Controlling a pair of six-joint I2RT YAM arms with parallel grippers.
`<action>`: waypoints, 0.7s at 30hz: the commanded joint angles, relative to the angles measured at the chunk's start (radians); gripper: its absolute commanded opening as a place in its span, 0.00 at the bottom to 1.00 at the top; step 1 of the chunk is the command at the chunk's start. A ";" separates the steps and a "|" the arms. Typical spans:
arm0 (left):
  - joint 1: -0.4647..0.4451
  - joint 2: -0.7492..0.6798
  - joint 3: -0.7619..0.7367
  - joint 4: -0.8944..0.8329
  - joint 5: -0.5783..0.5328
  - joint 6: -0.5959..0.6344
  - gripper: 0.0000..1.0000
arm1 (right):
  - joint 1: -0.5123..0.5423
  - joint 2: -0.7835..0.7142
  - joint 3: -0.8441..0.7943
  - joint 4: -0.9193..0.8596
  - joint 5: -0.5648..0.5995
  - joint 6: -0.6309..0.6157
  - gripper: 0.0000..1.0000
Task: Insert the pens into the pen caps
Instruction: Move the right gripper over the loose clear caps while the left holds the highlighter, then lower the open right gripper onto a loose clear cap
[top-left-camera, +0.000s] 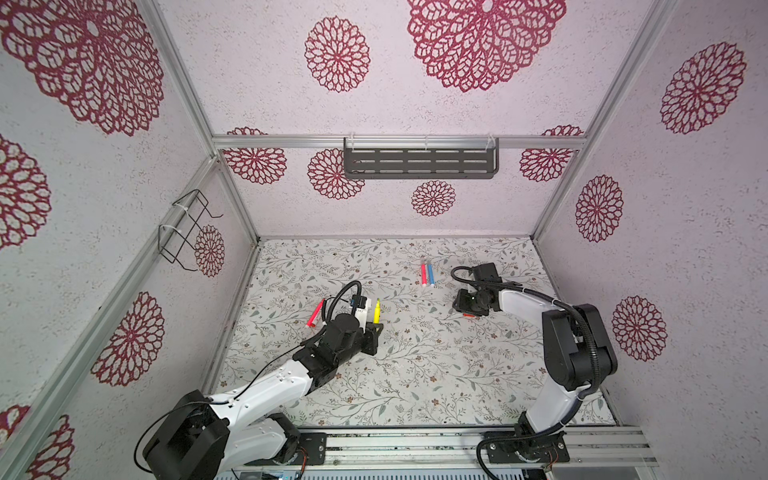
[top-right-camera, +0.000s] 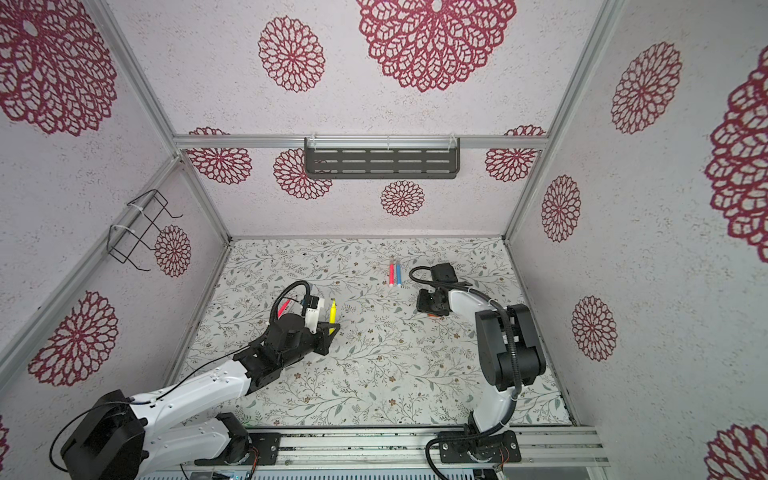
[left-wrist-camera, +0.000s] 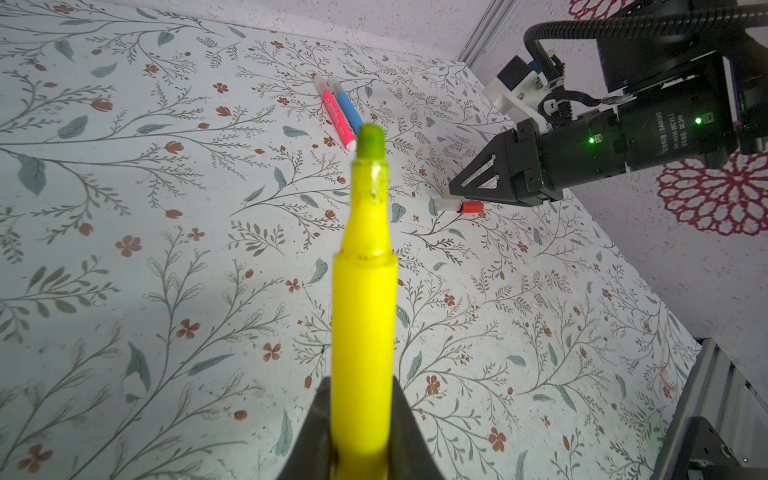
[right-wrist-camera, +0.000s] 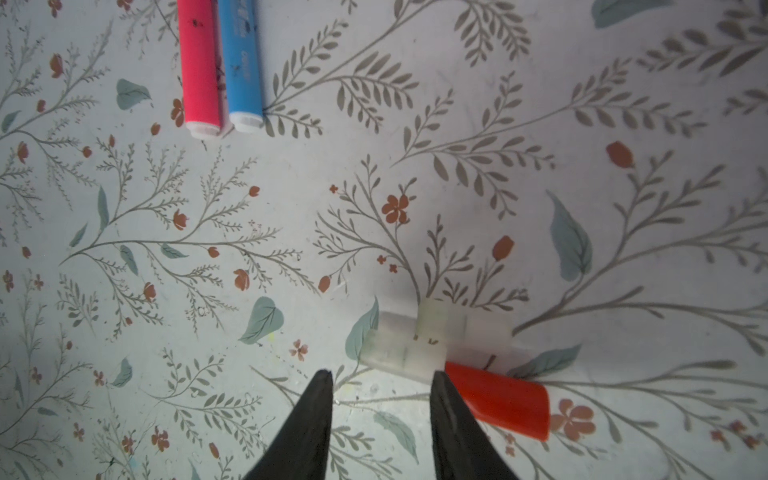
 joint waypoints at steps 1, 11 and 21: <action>0.010 -0.021 -0.010 0.018 -0.011 -0.006 0.00 | -0.002 0.016 0.040 -0.022 0.027 -0.034 0.40; 0.011 -0.032 -0.013 0.012 -0.015 -0.005 0.00 | -0.001 0.061 0.063 -0.035 0.036 -0.049 0.40; 0.013 -0.032 -0.013 0.015 -0.013 -0.005 0.00 | 0.021 0.063 0.032 -0.002 -0.013 -0.045 0.38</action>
